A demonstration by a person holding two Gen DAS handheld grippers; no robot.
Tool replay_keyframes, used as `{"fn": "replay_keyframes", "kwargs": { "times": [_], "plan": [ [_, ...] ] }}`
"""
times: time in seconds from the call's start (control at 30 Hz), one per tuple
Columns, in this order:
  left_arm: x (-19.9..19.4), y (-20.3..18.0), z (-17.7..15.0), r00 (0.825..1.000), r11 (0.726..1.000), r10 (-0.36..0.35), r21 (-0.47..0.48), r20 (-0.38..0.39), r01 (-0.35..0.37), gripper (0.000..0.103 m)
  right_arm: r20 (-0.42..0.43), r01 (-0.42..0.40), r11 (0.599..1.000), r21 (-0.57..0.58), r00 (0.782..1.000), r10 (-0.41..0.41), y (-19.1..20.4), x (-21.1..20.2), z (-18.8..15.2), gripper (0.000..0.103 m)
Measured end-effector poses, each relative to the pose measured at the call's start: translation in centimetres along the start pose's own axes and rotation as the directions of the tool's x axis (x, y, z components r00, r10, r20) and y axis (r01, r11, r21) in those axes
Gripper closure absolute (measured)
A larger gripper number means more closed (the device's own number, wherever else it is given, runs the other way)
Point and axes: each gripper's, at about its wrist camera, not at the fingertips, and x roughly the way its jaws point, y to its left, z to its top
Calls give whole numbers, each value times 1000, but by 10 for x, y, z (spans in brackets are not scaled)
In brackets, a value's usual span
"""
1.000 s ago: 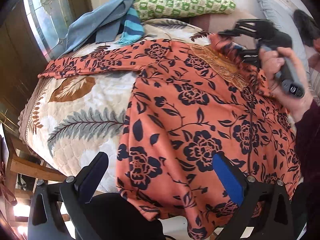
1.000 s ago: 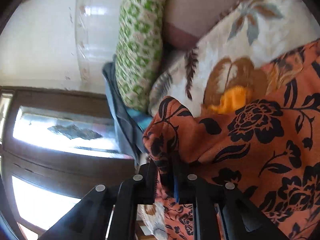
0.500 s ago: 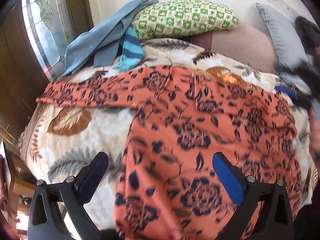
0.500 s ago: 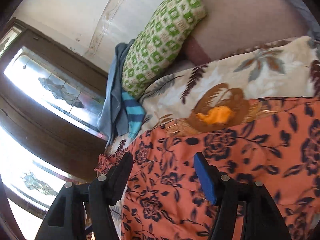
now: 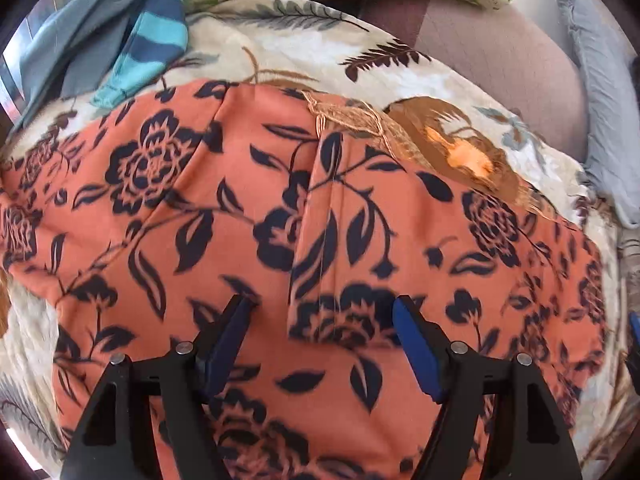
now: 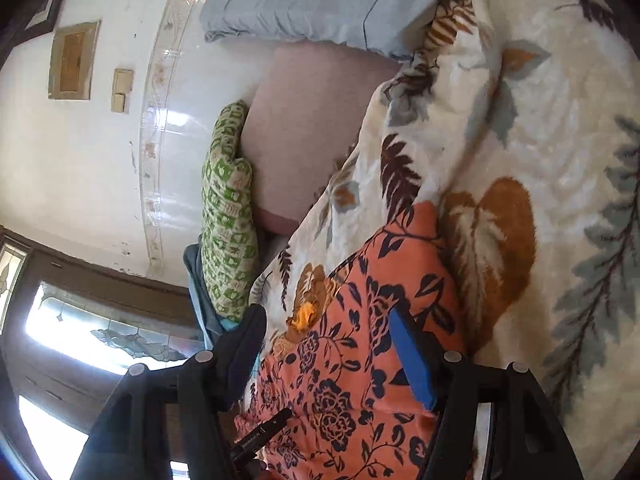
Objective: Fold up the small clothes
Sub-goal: 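Grasp the other sleeve cuff with the left tool, then lay the held sleeve across the blouse body with the left tool, release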
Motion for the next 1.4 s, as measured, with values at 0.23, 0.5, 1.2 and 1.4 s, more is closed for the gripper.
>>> {"fn": "replay_keyframes", "kwargs": {
  "times": [0.23,0.5,1.2,1.4],
  "plan": [
    [4,-23,11,999,998,-29,52,33,27,64,-89,47,998,32,995,-44,-15,21,-1,36],
    [-23,-12,24,987,991,-133,34,87,130,90,-107,82,997,-5,991,-83,-6,31,-9,36],
    [-18,28,37,984,975,165,141,72,-173,74,-247,-73,996,-60,967,56,17,80,-40,36],
    [-50,98,32,988,991,135,-31,75,-133,62,-375,128,981,-147,911,-175,7,119,-66,35]
  ]
}}
